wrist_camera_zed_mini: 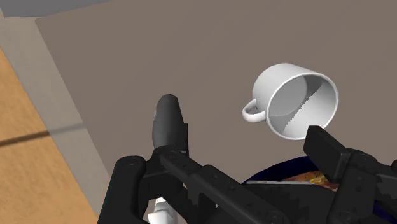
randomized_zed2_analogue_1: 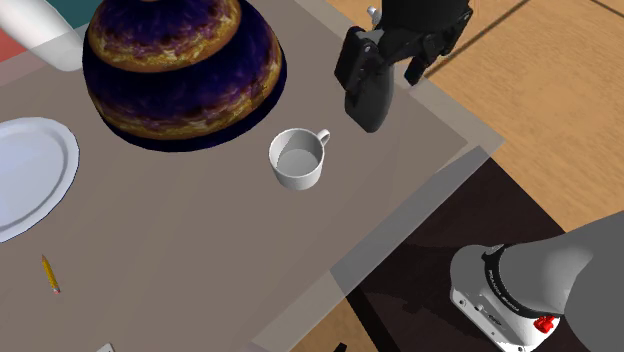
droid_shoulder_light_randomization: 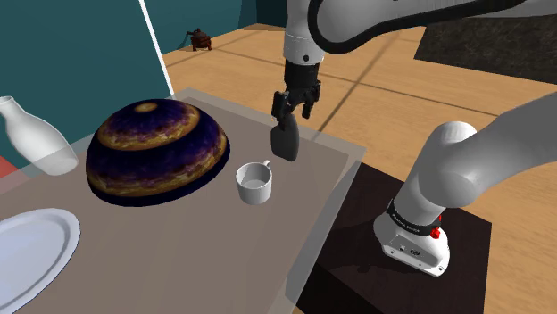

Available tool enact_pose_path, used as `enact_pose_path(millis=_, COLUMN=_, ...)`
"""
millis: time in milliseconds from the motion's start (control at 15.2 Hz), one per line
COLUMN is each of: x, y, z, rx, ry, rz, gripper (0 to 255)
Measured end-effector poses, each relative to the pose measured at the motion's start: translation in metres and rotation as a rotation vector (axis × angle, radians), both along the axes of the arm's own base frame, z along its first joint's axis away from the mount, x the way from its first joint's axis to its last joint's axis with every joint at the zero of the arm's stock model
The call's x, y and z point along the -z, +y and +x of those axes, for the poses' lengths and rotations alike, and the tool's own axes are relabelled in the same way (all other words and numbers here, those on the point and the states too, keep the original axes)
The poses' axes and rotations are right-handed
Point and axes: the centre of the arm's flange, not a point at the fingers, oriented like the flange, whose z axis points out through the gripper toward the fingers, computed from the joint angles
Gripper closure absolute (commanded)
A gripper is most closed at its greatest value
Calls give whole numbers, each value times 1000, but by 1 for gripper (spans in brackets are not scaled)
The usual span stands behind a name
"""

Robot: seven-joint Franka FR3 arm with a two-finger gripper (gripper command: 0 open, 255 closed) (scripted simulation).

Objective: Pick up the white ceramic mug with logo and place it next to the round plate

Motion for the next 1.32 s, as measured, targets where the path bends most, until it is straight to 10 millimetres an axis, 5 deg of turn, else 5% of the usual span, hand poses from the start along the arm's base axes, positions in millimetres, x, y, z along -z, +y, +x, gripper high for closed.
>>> enact_pose_path(millis=990, x=115, y=170, z=53, rx=-46, ry=40, rz=-91, gripper=0)
enact_pose_path(millis=1320, x=143, y=183, z=57, rx=-49, ry=44, rz=-99, gripper=0)
